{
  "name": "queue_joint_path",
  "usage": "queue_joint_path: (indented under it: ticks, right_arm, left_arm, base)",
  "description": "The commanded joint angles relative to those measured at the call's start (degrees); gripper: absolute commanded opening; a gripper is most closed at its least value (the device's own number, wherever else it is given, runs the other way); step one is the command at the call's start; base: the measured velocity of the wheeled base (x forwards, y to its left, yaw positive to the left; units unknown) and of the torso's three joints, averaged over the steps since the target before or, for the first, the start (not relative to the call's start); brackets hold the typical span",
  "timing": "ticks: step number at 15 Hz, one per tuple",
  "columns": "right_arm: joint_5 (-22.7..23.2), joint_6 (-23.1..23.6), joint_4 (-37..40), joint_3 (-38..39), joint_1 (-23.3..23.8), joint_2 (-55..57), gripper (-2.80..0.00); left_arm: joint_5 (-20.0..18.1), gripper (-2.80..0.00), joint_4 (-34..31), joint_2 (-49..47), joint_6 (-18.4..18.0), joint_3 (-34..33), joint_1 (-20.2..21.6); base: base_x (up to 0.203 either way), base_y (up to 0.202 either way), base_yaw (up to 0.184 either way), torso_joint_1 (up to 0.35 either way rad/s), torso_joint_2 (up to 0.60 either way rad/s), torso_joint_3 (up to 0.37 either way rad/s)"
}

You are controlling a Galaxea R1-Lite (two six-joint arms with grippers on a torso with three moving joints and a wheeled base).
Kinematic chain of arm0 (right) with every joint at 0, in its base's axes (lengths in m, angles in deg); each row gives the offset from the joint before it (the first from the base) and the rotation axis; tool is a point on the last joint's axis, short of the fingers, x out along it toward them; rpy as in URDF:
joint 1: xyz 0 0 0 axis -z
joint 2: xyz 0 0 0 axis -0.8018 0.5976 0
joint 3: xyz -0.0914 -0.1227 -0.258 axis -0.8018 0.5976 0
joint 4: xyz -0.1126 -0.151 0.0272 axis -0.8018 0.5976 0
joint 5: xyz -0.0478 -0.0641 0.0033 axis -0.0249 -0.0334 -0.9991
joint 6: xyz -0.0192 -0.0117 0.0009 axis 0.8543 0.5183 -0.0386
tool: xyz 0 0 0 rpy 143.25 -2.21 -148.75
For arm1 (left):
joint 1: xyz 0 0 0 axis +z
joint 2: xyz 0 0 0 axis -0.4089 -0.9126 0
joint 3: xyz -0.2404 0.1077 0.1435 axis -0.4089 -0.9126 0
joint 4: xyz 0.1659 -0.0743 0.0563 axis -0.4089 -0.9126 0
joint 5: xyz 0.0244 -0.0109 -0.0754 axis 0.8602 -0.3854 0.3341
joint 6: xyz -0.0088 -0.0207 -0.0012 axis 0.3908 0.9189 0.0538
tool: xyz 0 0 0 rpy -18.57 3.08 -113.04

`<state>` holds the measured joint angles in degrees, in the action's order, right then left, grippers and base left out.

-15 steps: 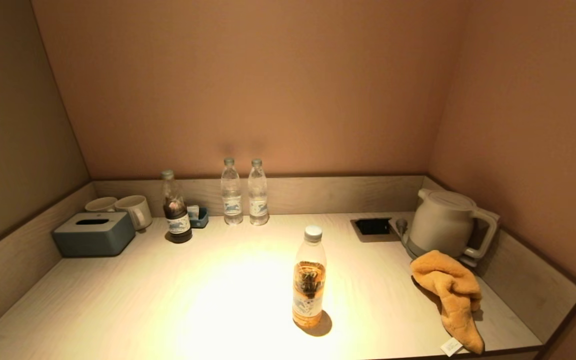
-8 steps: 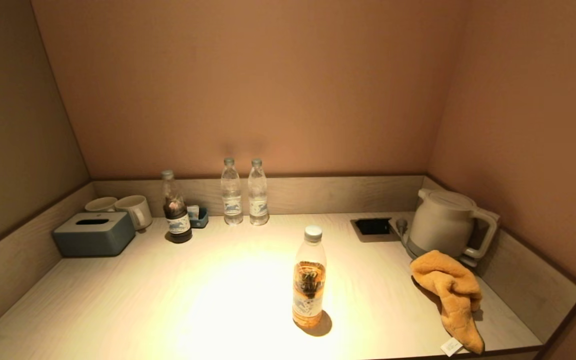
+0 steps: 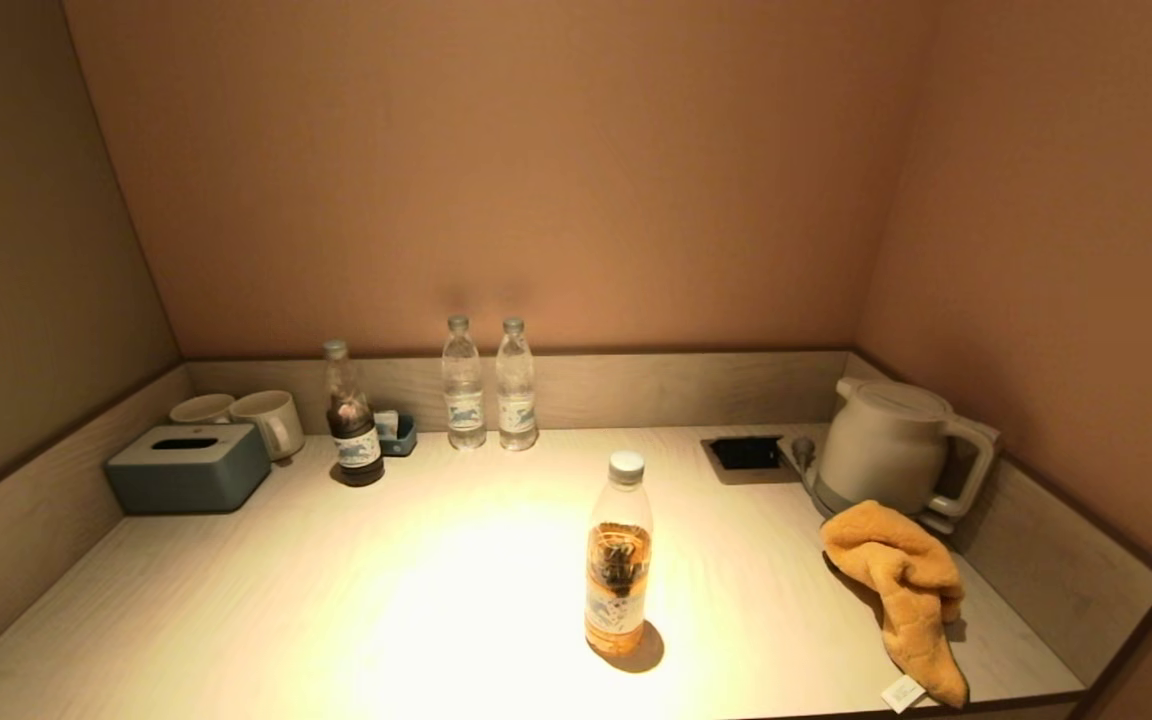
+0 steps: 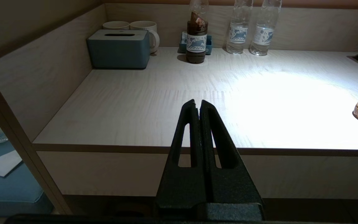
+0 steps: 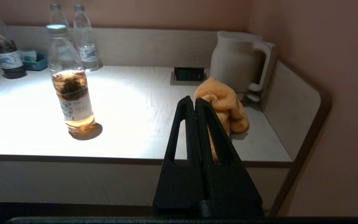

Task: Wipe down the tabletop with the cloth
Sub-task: Pick up the bottle

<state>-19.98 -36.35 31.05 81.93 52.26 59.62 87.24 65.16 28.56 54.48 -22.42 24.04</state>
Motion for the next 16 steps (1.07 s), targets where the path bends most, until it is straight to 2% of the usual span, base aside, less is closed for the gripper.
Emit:
queue_joint_path:
  ticks: [1, 6, 12, 16]
  right_arm:
    - [2.77, 0.03, 5.45, -4.53, -0.02, 1.84, -2.8]
    - [8.79, -0.08, 2.94, -10.47, -0.33, 17.82, -2.8]
    - [12.98, -0.75, -18.29, -15.41, -2.37, 55.77, -2.8]
    - [13.73, -1.39, -32.91, -18.77, -7.44, 74.46, -2.8]
  left_arm:
    - [0.02, -2.8, 0.04, 0.02, 0.04, 0.0, 0.01]
    - [0.02, -2.8, 0.0, 0.02, 0.04, 0.0, 0.01]
    - [0.02, -2.8, 0.04, 0.02, 0.04, 0.0, 0.01]
    - [0.02, -2.8, 0.04, 0.02, 0.04, 0.0, 0.01]
  base:
    - [0.0, 0.0, 0.0, 0.0, 0.0, 0.0]
    - [0.0, 0.0, 0.0, 0.0, 0.0, 0.0]
    - [0.0, 0.0, 0.0, 0.0, 0.0, 0.0]
    - [0.0, 0.0, 0.0, 0.0, 0.0, 0.0]
